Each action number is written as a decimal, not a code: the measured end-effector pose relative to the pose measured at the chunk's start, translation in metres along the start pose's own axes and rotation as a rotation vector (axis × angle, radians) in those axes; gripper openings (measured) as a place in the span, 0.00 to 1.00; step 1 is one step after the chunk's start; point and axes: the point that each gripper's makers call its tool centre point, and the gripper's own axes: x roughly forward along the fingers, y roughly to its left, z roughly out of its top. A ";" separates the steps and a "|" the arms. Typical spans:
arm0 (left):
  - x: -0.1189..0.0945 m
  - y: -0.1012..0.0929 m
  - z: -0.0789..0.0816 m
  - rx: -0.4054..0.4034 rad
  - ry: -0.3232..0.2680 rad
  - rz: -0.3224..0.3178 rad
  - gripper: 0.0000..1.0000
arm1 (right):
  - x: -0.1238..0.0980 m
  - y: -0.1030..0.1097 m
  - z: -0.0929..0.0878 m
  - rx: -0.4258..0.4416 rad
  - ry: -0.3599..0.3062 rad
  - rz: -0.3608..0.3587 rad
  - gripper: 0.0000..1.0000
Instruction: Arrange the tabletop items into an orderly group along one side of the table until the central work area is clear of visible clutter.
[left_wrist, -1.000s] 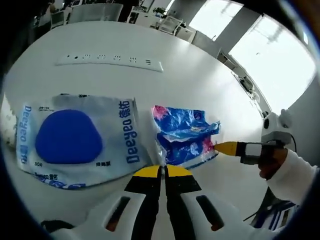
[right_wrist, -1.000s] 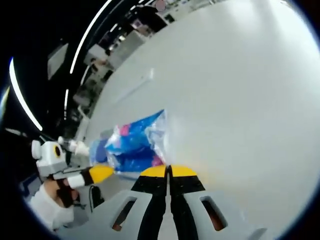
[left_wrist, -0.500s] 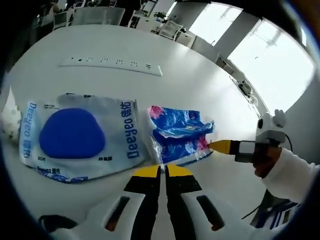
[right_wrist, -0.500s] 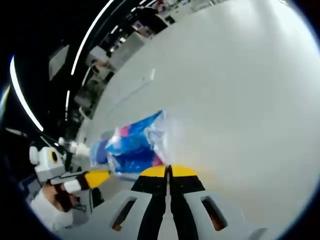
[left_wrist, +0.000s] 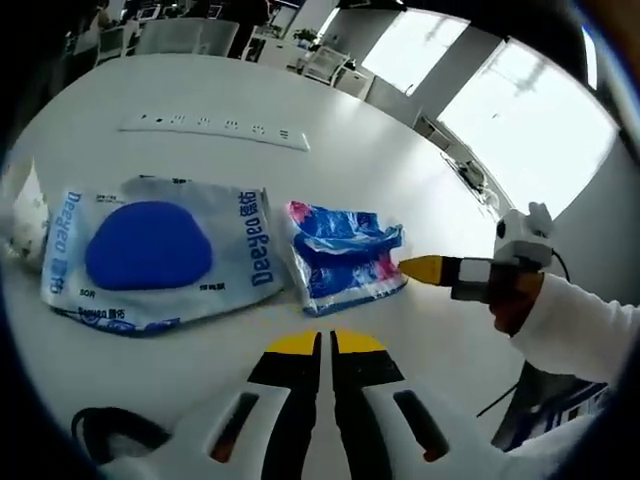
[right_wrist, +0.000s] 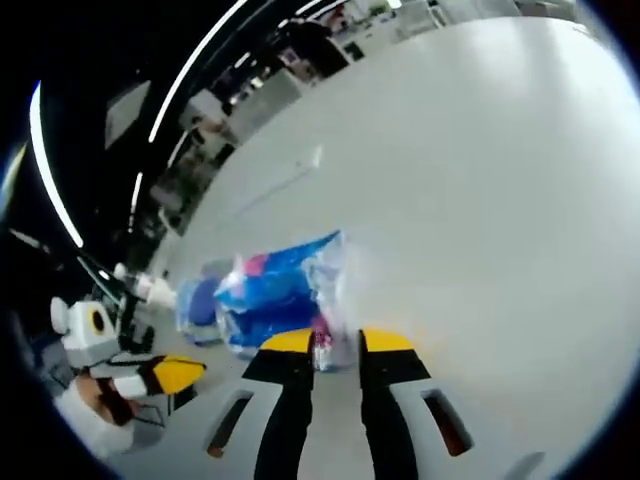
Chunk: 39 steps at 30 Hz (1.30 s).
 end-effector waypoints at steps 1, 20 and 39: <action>-0.001 0.001 -0.001 0.017 0.002 0.007 0.00 | -0.001 0.000 0.002 -0.031 -0.012 -0.012 0.22; -0.055 0.018 -0.012 0.047 -0.051 0.072 0.71 | -0.049 0.036 -0.023 -0.080 -0.083 0.052 0.52; -0.117 0.054 -0.044 0.005 -0.092 0.131 0.79 | -0.110 0.042 -0.083 0.013 -0.105 0.063 0.61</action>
